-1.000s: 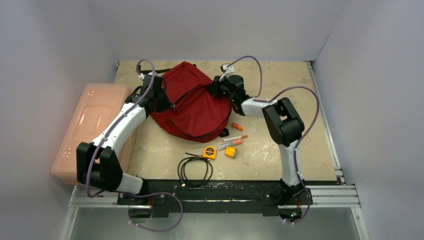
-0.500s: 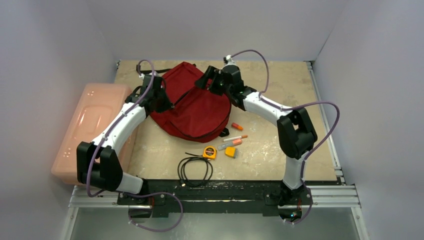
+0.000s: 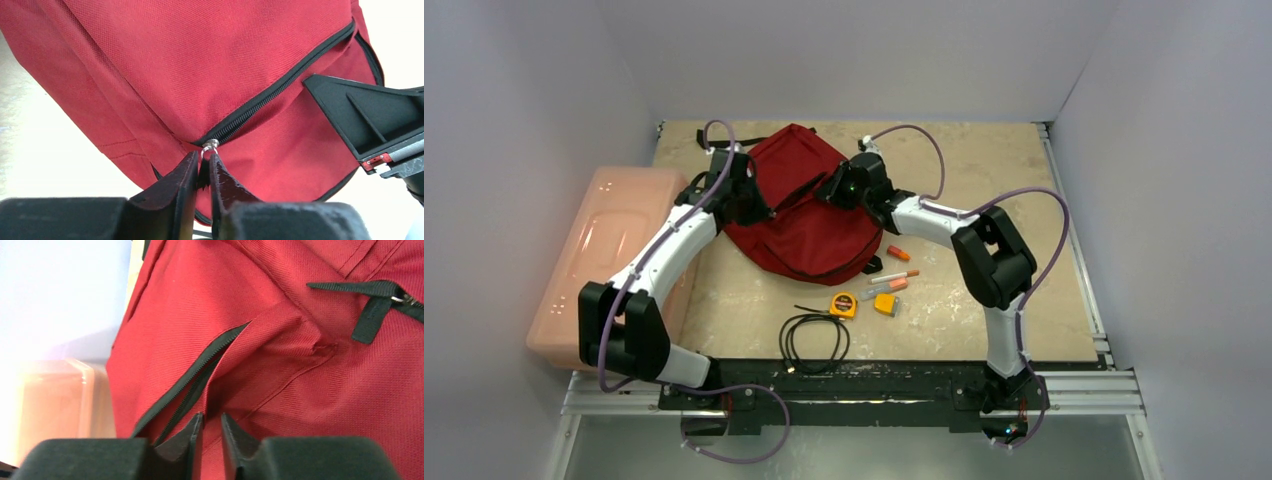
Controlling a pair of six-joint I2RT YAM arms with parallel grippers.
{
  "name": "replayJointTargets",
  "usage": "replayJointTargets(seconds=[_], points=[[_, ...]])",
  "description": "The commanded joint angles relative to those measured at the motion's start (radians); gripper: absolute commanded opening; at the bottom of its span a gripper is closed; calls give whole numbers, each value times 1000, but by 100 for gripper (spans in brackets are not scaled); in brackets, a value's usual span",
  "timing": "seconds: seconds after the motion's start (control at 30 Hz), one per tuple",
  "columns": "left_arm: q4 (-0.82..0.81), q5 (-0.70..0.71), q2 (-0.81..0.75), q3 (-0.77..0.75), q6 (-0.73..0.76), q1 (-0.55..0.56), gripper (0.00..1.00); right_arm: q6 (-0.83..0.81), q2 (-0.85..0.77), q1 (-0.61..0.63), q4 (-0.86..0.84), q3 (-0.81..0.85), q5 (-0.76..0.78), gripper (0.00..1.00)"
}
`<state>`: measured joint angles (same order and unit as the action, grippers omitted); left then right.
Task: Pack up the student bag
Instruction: Unzip the student bag at the center of the board.
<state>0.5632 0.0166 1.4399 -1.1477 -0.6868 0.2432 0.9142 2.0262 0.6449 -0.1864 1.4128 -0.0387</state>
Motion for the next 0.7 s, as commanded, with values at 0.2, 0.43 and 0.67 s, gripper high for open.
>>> replayJointTargets(seconds=[0.2,0.43,0.67], points=[[-26,-59,-40,-146,144,16,55,-45,-24,-11,-182,-44,-26,0],[120,34,263,-497,401,138,73,-41,-15,-12,-210,-65,-41,0],[241,124,475,-688,569,195,68,-24,-27,-13,-244,-108,-51,0]])
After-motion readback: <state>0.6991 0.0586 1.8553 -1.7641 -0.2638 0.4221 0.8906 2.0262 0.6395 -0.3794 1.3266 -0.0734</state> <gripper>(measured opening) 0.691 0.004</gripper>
